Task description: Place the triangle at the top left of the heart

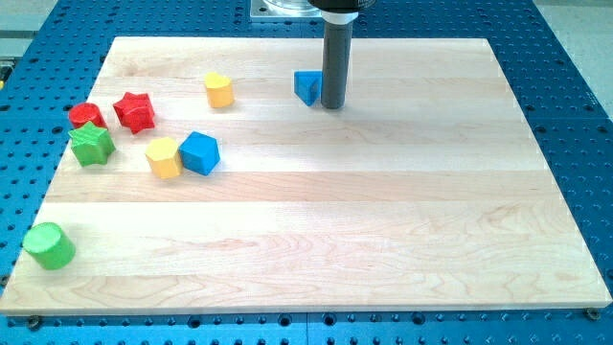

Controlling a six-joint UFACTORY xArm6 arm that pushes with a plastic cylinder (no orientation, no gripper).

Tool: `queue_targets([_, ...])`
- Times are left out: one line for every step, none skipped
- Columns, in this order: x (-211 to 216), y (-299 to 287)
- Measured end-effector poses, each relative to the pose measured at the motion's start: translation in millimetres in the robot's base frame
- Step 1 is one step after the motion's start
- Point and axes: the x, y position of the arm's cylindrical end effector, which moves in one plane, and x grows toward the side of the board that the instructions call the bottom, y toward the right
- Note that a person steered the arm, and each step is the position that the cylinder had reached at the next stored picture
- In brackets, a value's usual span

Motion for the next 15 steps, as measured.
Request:
queue_targets([-1.4,-2.0])
queue_targets([-15.1,-3.8])
queue_targets([-17.7,-58.3])
queue_targets([-15.5,-112.2])
queue_targets([0.9,-140.6])
queue_targets([-24.4,-171.8])
queue_targets([-31.5,-129.6])
queue_targets([-34.6,-102.7])
queue_targets([-44.6,-73.6])
queue_targets([-59.4,-104.6])
queue_targets([-59.7,-162.2])
queue_targets([-60.2,-132.7])
queue_targets([-72.6,-122.8])
queue_targets([-78.2,-170.6])
queue_targets([-78.2,-204.3])
